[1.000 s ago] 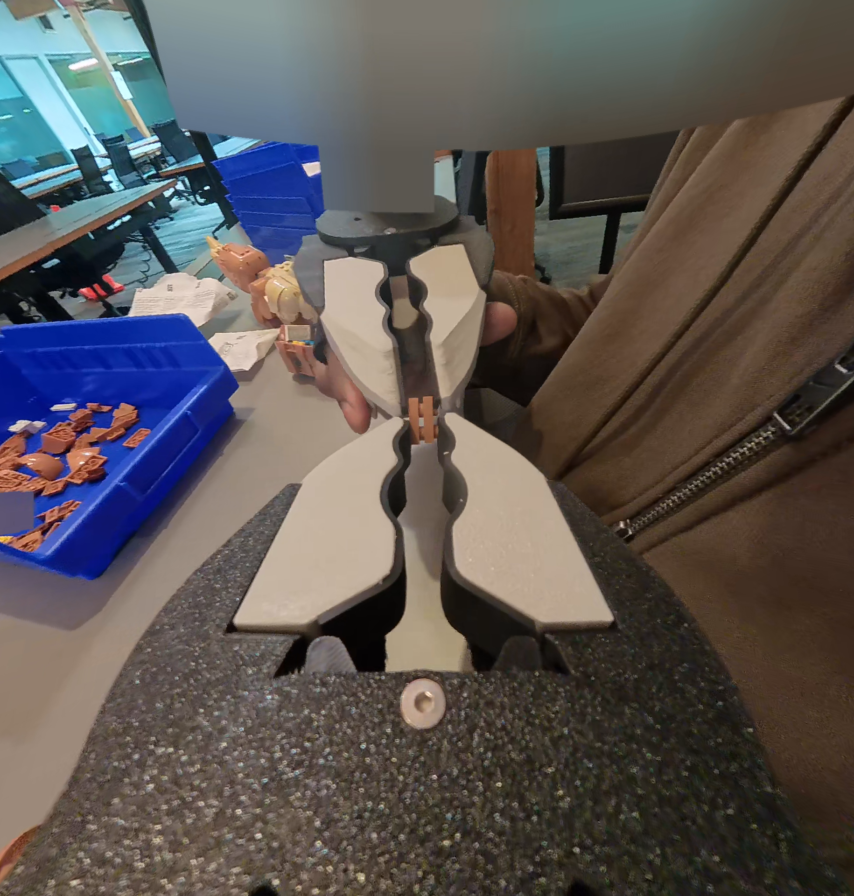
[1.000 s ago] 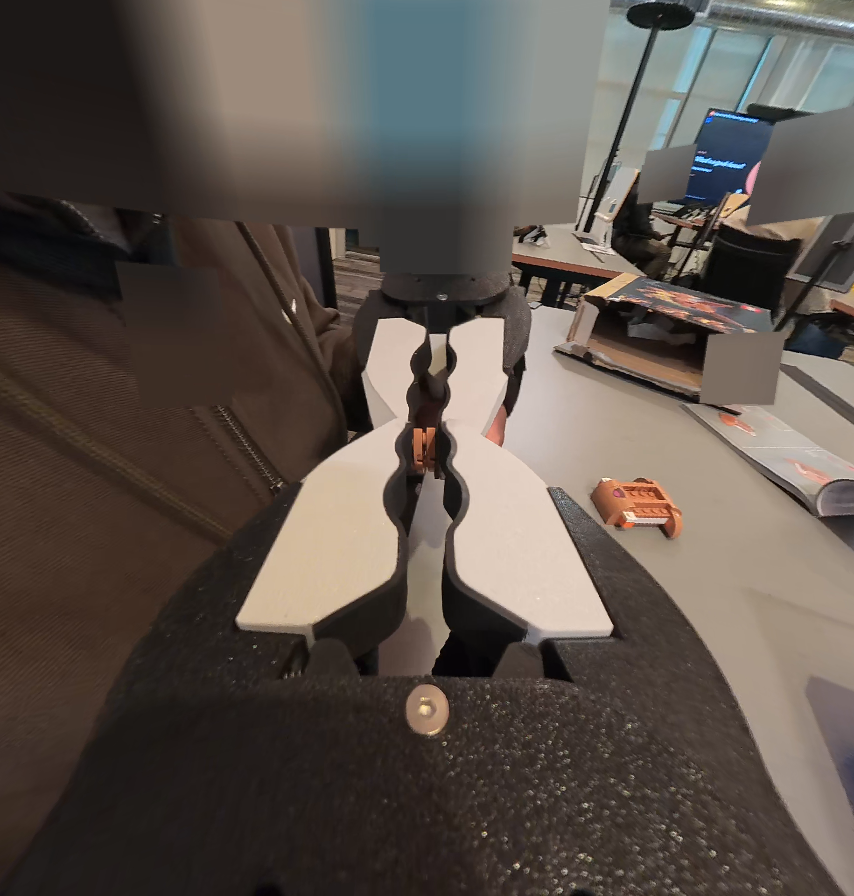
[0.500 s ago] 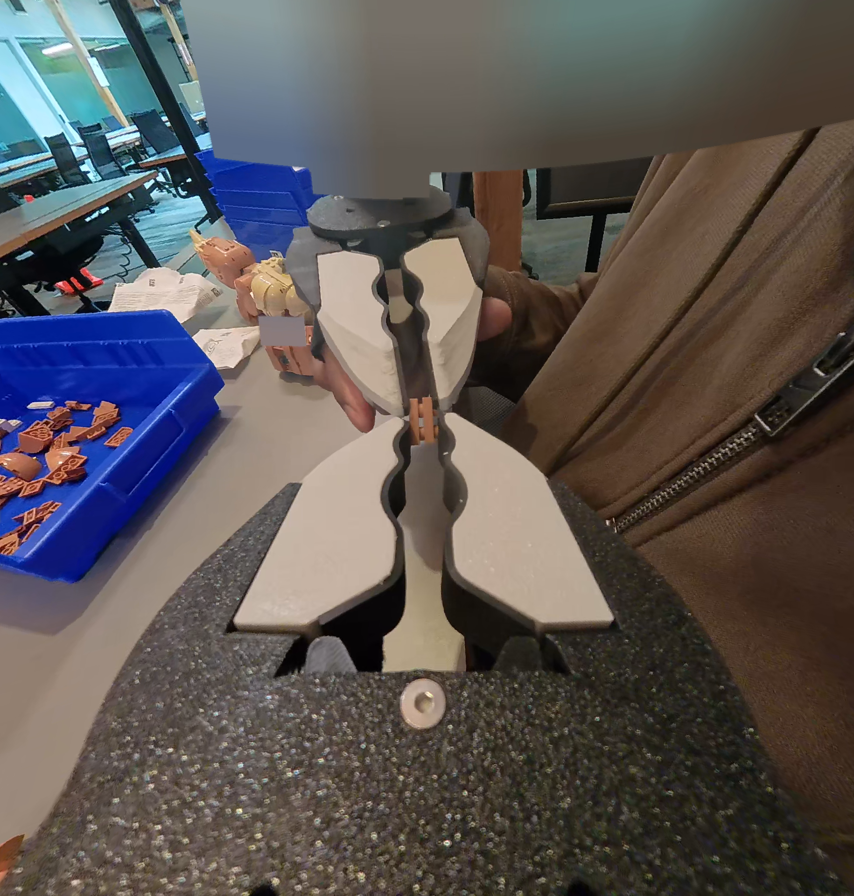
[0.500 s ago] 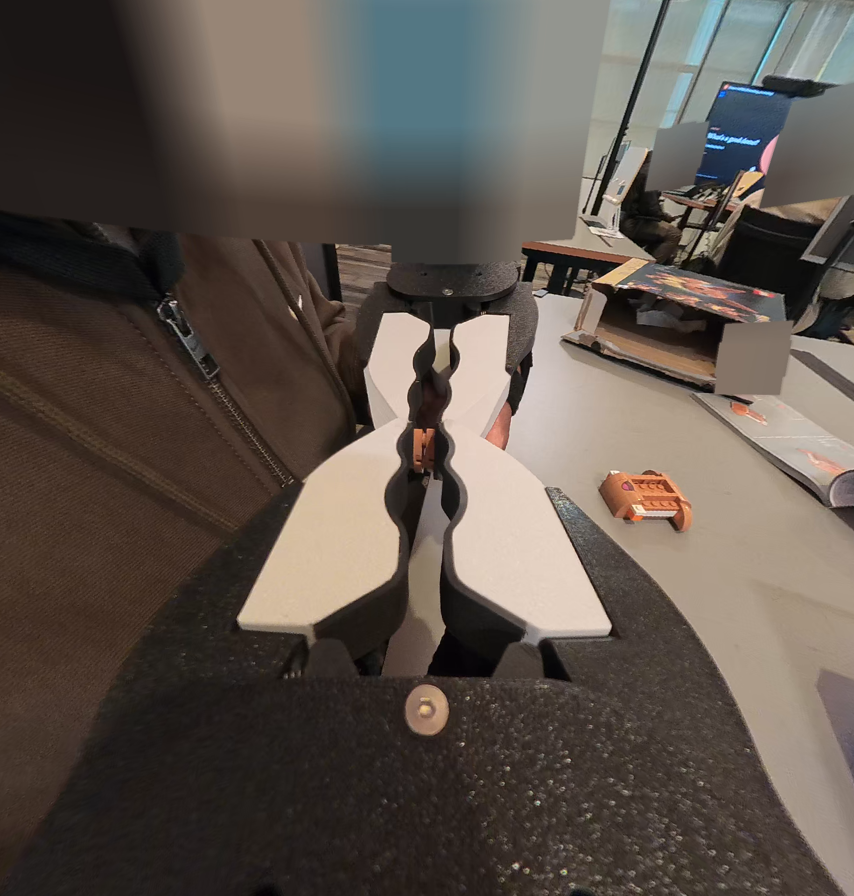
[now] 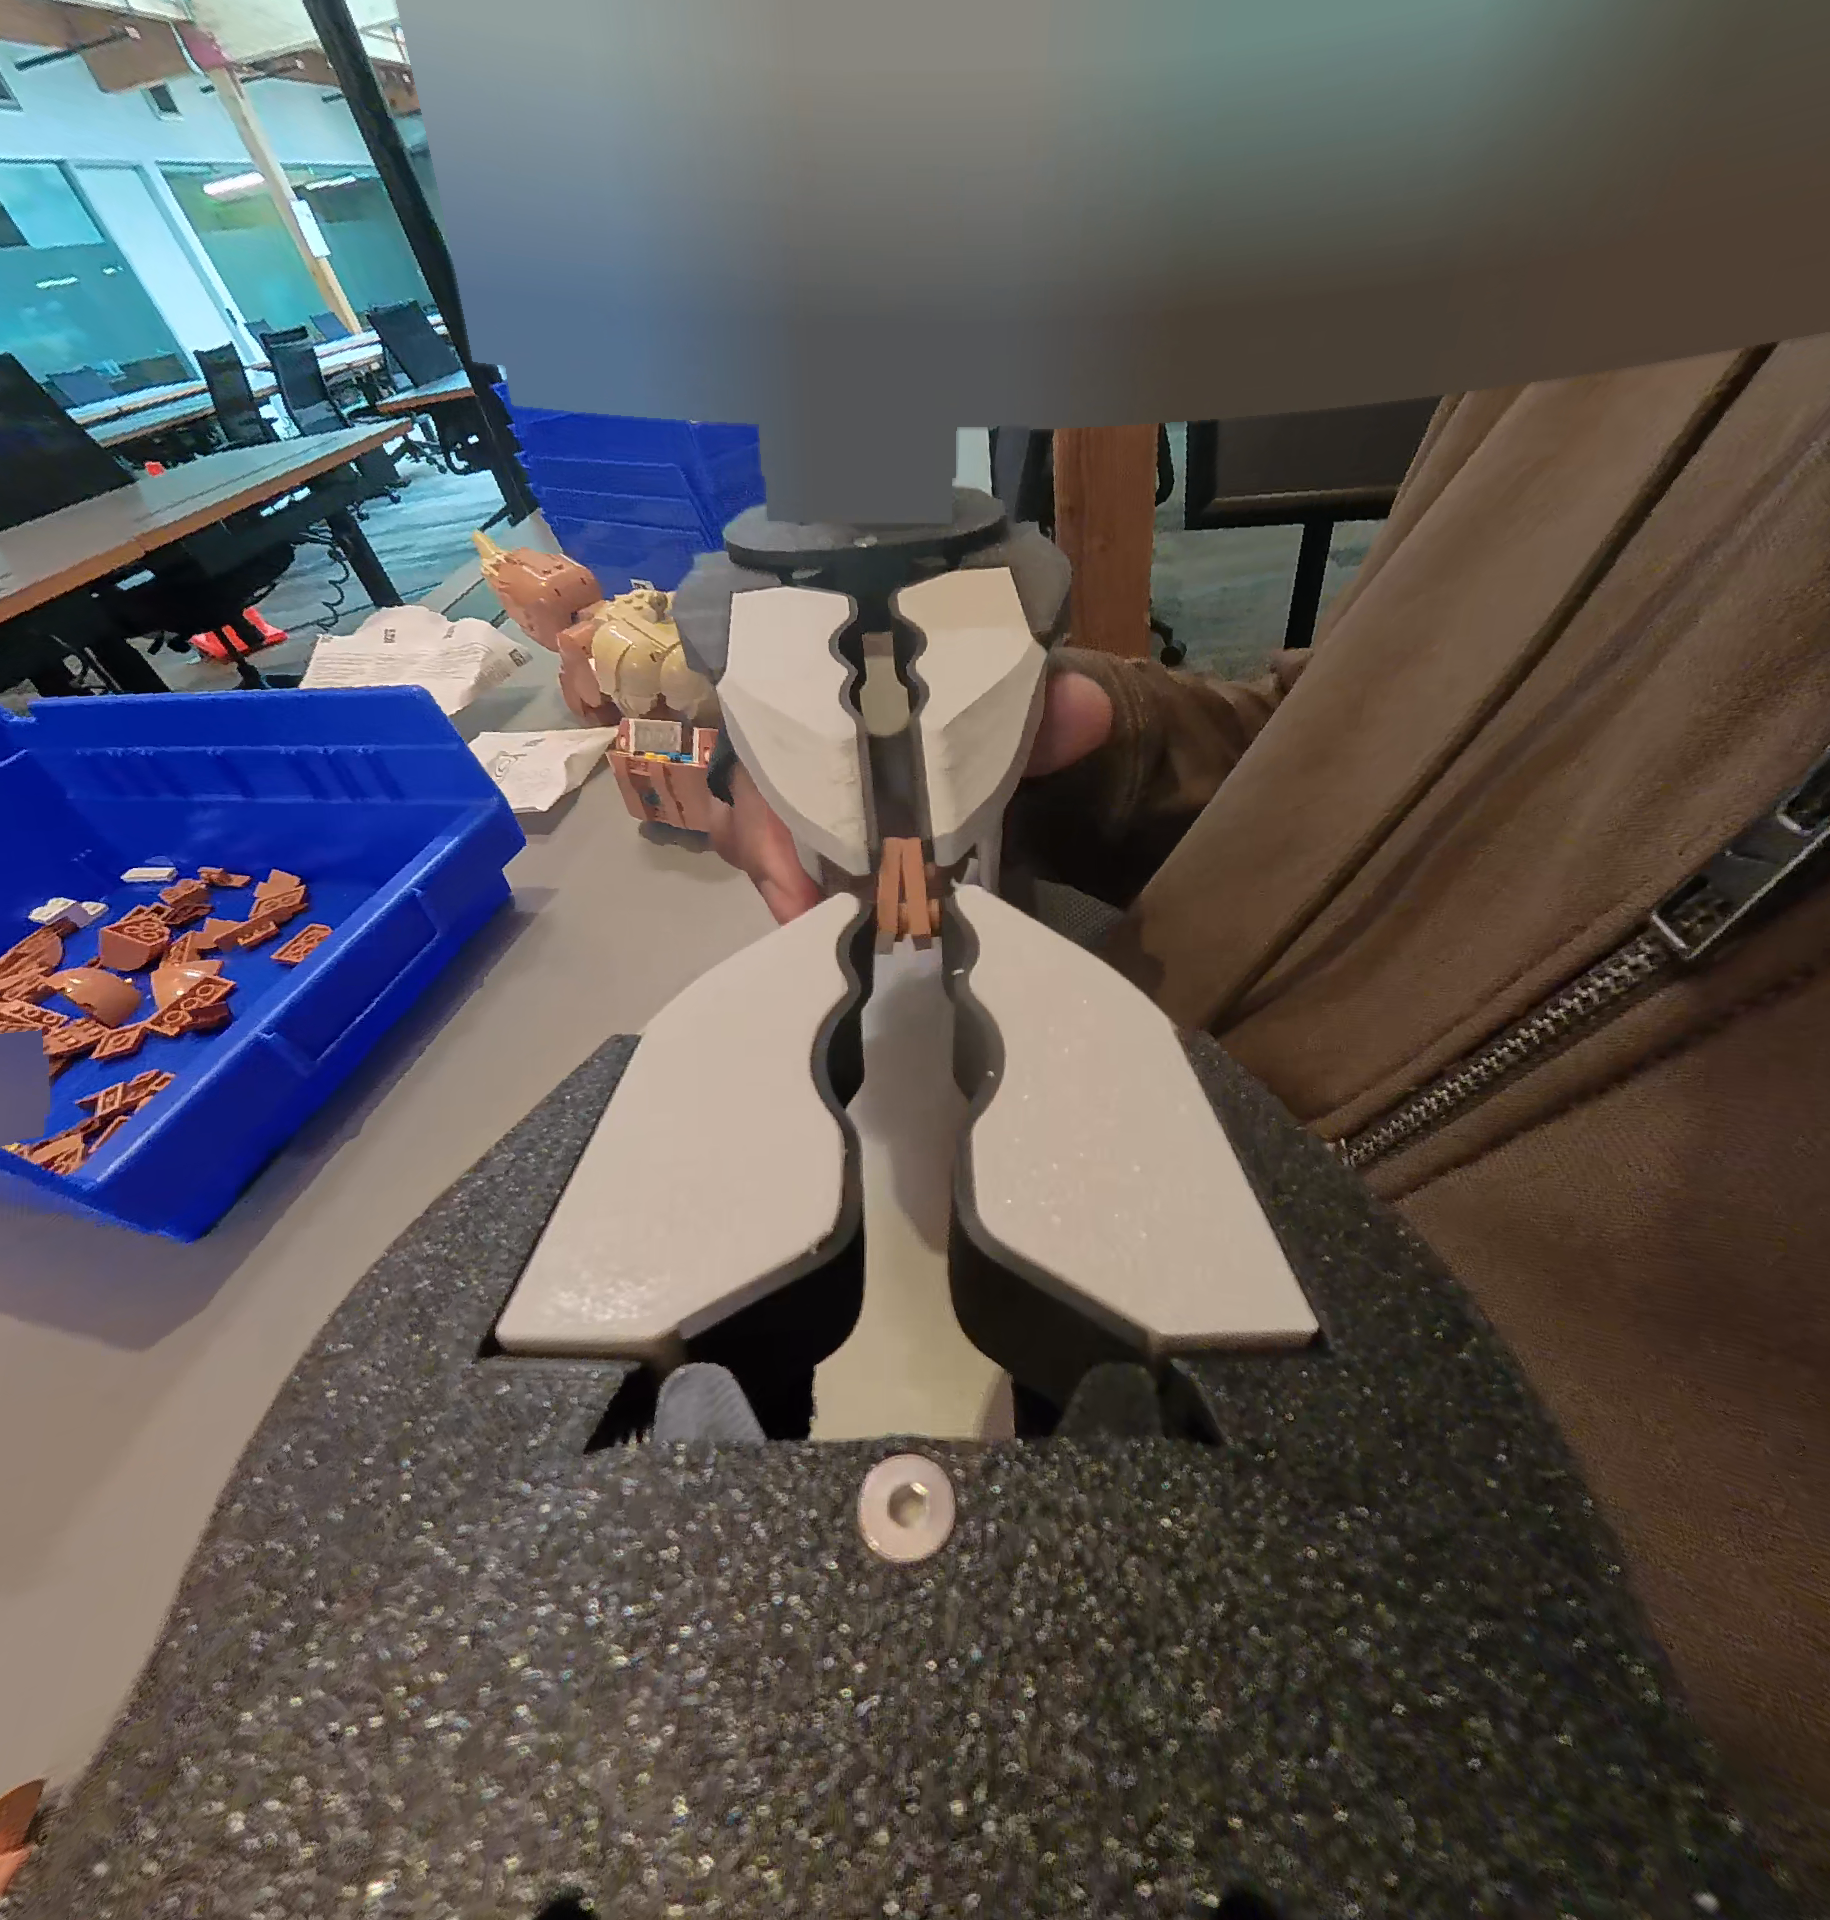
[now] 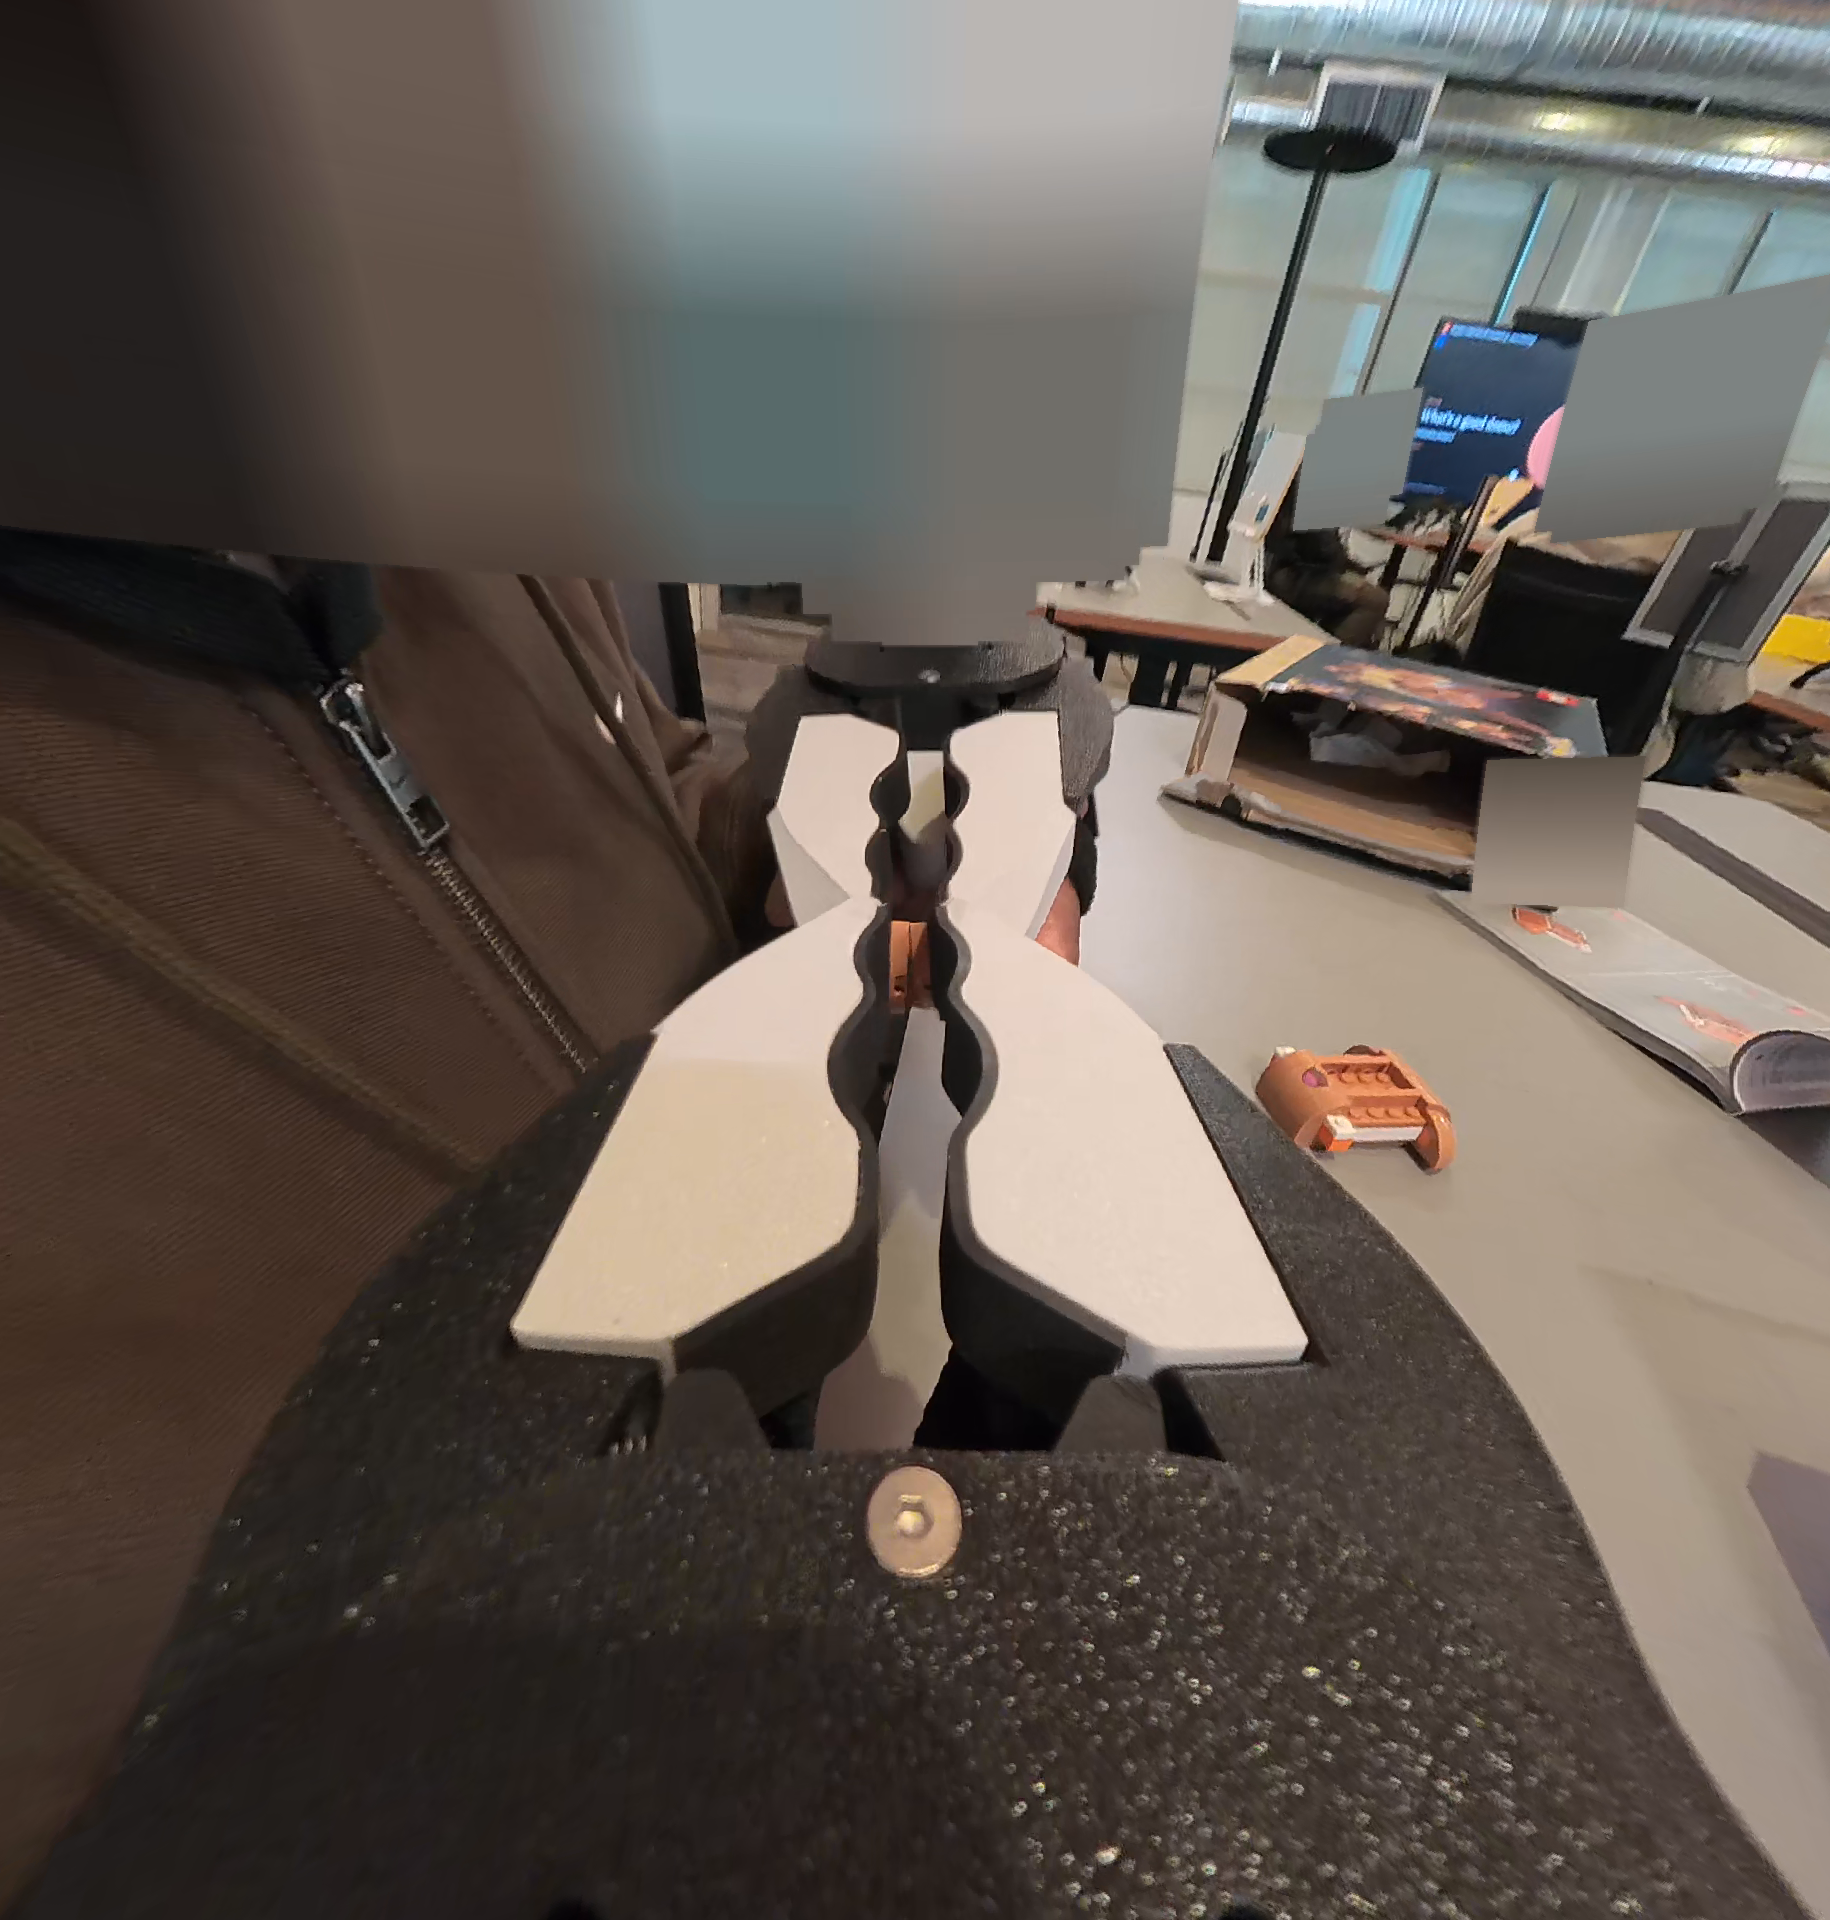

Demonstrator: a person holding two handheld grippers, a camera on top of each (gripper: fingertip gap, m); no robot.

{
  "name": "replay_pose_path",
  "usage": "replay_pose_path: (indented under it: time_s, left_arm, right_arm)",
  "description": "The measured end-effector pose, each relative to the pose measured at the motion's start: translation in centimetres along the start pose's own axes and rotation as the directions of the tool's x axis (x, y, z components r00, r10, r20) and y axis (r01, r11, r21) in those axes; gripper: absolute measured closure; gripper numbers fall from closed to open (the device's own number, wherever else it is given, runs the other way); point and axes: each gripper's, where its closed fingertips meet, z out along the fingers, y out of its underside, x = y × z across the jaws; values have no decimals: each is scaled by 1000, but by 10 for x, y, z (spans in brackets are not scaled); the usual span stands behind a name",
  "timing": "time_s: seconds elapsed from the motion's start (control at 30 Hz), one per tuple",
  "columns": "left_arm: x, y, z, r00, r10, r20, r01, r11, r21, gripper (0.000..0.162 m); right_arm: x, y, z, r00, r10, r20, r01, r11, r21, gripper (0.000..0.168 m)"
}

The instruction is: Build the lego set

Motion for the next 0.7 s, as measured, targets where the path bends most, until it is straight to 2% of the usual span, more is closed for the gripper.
replay_pose_path:
  time_s: [0.23,0.7]
  left_arm:
    - [-8,-6,-5,998,-64,5,63,992,111,150]
    - [-9,-8,-3,998,-55,8,53,983,174,152]
  right_arm:
    - [8,-8,-2,997,70,-13,-68,990,125,162]
    - [9,-10,-1,989,144,25,-146,974,174,162]
